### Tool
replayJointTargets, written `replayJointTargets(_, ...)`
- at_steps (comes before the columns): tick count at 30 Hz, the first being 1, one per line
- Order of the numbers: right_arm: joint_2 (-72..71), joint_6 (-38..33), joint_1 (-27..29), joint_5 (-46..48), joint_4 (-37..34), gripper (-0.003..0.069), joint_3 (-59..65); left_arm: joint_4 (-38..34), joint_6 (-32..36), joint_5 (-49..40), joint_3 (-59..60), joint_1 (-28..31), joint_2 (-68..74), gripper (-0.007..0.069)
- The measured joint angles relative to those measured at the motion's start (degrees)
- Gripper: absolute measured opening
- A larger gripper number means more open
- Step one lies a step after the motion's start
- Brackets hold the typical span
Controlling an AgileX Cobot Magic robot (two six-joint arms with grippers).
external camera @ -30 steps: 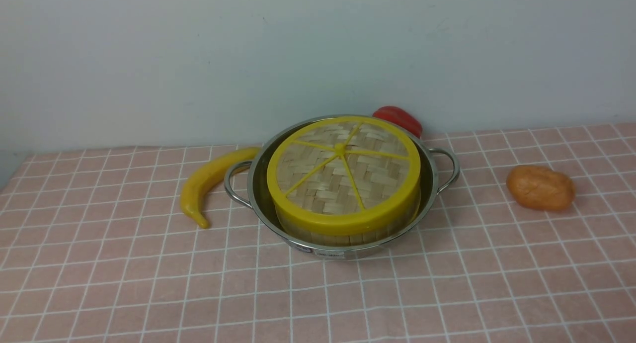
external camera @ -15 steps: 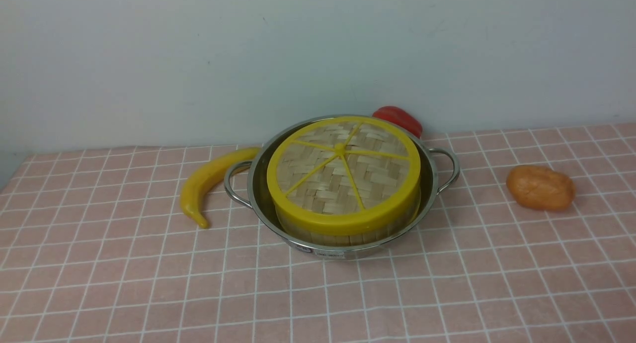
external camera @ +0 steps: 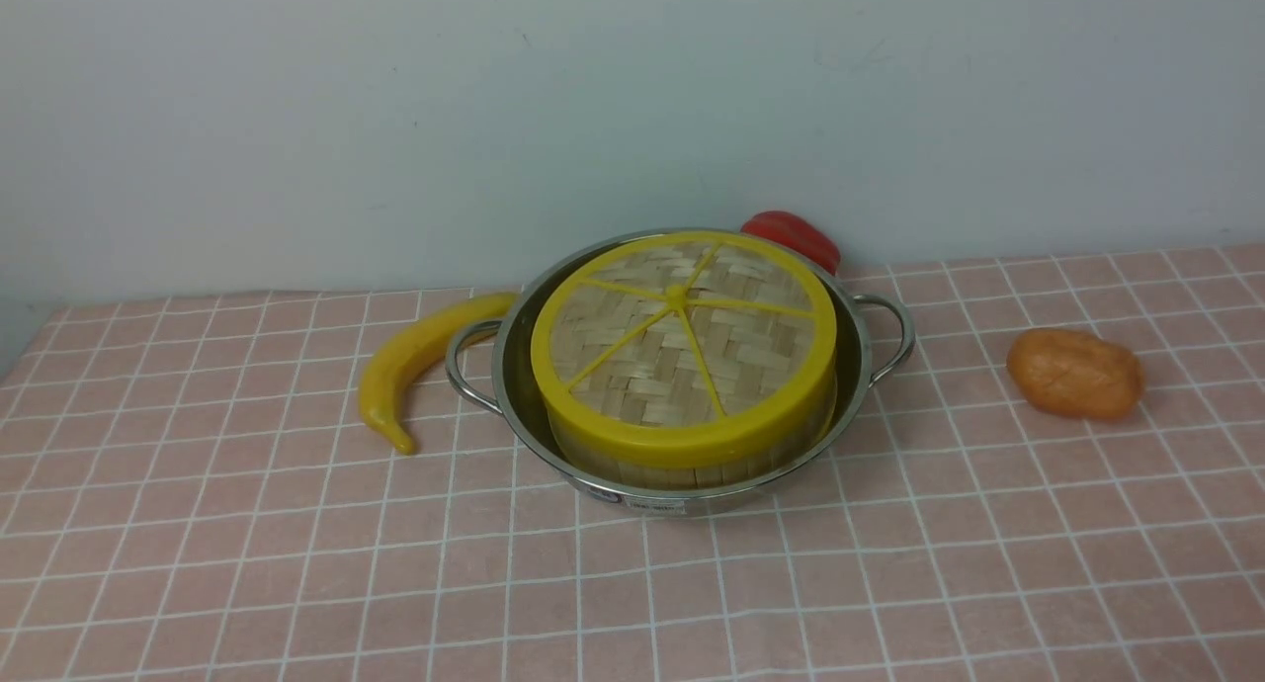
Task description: Place the steamer in the pot on the pink tablecloth, and put the lid on the steamer.
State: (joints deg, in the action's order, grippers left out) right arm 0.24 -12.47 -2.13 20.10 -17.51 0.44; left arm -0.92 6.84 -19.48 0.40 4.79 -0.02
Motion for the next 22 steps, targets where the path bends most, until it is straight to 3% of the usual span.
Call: replayJointTargets(22,0.0,0.0,0.0,0.0,-0.1,0.024,0.0,0.0,0.0,0.0,0.0,0.0,0.0,0.0243)
